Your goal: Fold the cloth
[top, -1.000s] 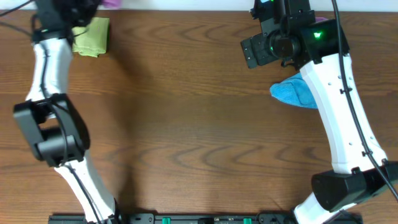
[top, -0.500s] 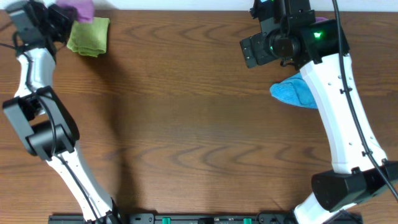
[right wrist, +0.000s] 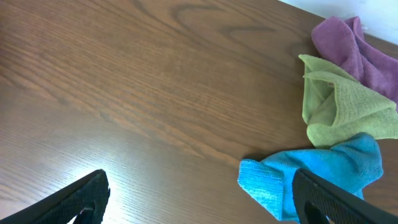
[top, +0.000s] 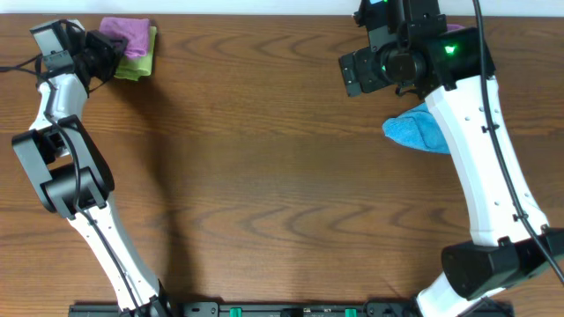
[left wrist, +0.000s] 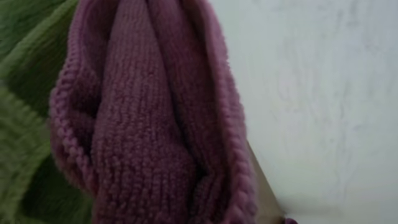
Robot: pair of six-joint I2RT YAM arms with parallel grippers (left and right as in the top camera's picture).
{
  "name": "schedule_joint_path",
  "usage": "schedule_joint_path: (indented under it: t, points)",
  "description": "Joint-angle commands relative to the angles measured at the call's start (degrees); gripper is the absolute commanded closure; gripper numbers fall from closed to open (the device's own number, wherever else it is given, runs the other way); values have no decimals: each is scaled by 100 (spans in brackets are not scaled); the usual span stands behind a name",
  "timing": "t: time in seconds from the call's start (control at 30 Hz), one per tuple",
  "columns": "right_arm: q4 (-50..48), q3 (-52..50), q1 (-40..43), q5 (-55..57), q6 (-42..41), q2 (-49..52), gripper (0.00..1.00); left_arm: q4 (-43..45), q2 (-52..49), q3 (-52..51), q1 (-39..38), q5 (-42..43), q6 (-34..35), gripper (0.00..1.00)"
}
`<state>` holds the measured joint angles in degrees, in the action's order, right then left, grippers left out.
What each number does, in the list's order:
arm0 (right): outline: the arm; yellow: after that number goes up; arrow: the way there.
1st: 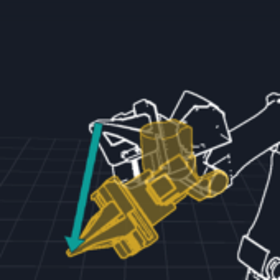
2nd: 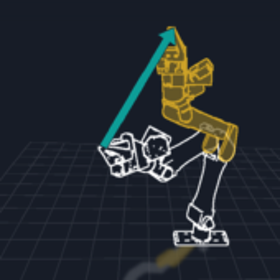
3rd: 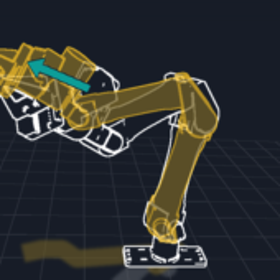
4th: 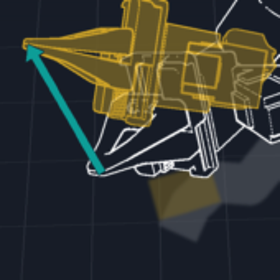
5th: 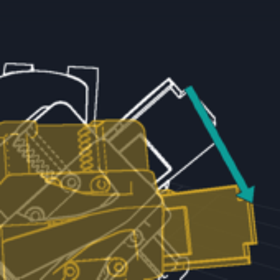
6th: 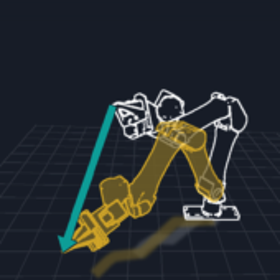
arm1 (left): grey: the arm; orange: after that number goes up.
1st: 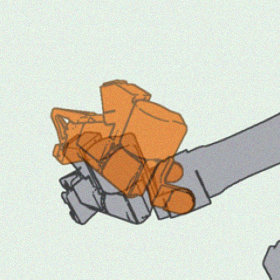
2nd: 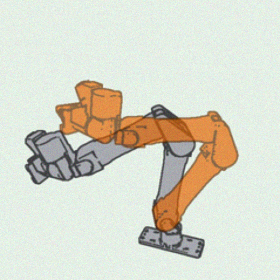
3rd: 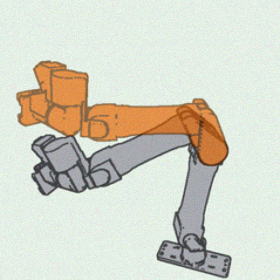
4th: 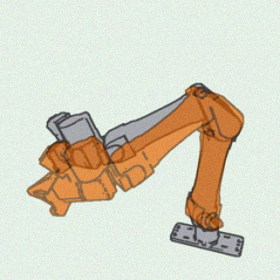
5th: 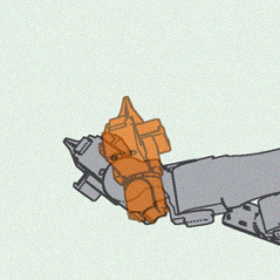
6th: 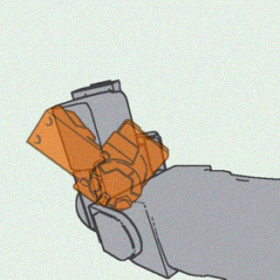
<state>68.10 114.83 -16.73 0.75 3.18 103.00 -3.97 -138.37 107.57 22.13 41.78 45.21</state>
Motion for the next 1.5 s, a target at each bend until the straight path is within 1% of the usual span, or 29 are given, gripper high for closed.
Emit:
schedule_joint_path:
  t: [0.0,0.1,0.13,0.17,0.2,0.23,0.27,0.33,0.47,0.63,0.7,0.77,0.83,0.9,1.0,1.07,1.13,1.3,1.37,1.47]
  points:
    - [7,83,15,-107,-103,-109,6,-144,-103,50,50,-22,-4,94]
    - [7,83,15,-122,-103,-109,6,-575,-103,50,74,-221,125,77]
    - [7,83,15,-122,-103,-109,6,-704,-103,50,81,-260,133,65]
    - [4,83,15,-122,-101,-109,6,-820,-103,50,92,-286,131,43]
    - [4,83,15,-122,-101,-109,6,-881,-103,50,109,-286,131,34]
    - [2,83,15,-122,-101,-109,6,-942,-103,50,120,-282,131,23]
    - [0,83,15,-122,-101,-109,6,-964,-101,50,136,-258,131,3]
    - [0,83,15,-122,-101,-109,6,-981,-96,50,184,-122,133,4]
    - [-4,83,15,-122,-98,-109,5,-1366,22,50,304,-116,107,5]
    - [-76,83,15,-120,-96,-109,5,-1700,396,50,424,4,-289,5]
    - [-85,83,15,-120,-94,-109,5,-1932,737,50,444,-28,-632,5]
    - [-57,83,15,-94,-92,-109,5,-2232,1139,50,448,-118,-1117,4]
    - [61,83,15,79,-90,-111,1,-2780,1707,50,437,-391,-1969,4]
    - [232,87,15,118,-111,-157,1,-3292,2190,50,378,-763,-2614,4]
    - [568,90,15,350,-407,-376,1,-3930,2898,50,249,-1088,-3359,4]
    - [804,90,15,715,-479,-800,1,-4472,3615,50,81,-1123,-3838,5]
    - [911,87,15,964,-343,-1316,1,-4896,4190,50,-76,-1298,-4011,5]
    - [1366,-190,26,1071,-221,-2415,1,-5847,5386,33,-555,-1436,-4400,4]
    - [1377,-671,26,1110,-221,-2968,1,-6188,5976,-127,-844,-1794,-4439,4]
    - [1021,-1869,26,1106,-225,-3982,1,-6247,7044,-798,-1217,-2190,-4435,4]
